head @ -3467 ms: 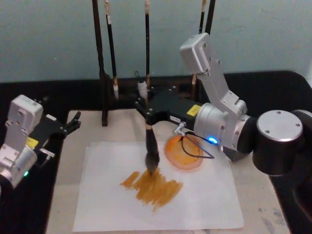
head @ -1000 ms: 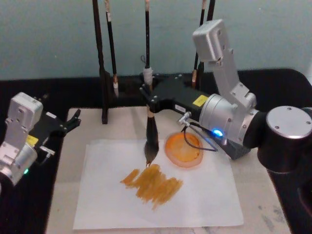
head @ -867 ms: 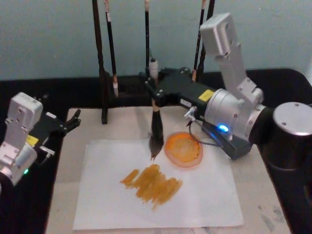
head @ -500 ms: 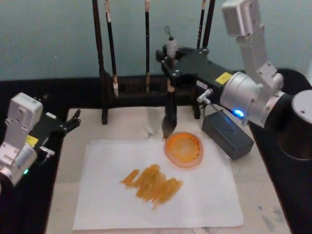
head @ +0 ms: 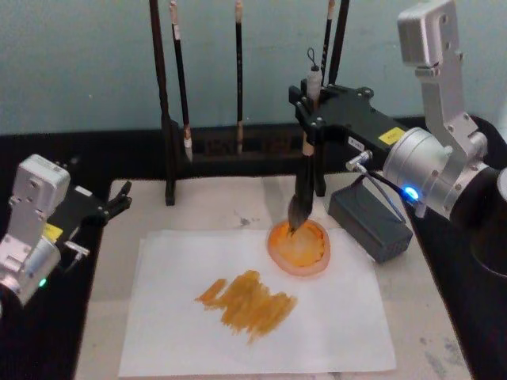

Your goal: Pick up the brush from the inkstone, write on the paper, then place the brush back to its original position.

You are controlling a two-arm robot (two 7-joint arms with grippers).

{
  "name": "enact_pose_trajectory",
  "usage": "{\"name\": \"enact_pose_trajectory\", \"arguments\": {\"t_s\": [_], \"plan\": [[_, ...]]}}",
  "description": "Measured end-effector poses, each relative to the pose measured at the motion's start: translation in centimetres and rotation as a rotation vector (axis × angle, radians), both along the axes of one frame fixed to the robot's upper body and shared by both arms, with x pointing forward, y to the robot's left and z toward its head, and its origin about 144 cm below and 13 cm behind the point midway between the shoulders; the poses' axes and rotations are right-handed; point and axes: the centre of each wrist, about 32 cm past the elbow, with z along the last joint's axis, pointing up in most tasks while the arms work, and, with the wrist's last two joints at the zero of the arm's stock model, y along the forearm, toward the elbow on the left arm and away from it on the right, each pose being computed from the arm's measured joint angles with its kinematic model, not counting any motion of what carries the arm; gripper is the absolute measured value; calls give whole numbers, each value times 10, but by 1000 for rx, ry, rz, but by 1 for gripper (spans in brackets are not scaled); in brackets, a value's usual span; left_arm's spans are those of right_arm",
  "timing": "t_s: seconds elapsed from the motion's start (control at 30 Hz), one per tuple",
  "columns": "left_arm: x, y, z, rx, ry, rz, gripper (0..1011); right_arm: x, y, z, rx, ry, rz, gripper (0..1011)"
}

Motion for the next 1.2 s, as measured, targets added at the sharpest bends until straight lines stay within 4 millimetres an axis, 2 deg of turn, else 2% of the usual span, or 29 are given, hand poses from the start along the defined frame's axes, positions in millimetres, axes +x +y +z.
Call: {"name": "enact_pose_trajectory", "arguments": {"t_s": [0.67,1.03,1.2], "plan": [[0,0,0,0,0,0,1009,1,0,0,3,0,5,152],[0,0,0,0,0,0,1010,4,-20,-11,198,47,-23,152],[0,0,0,0,0,0,1010,3,-36,-19,376,102,-42,152]]}}
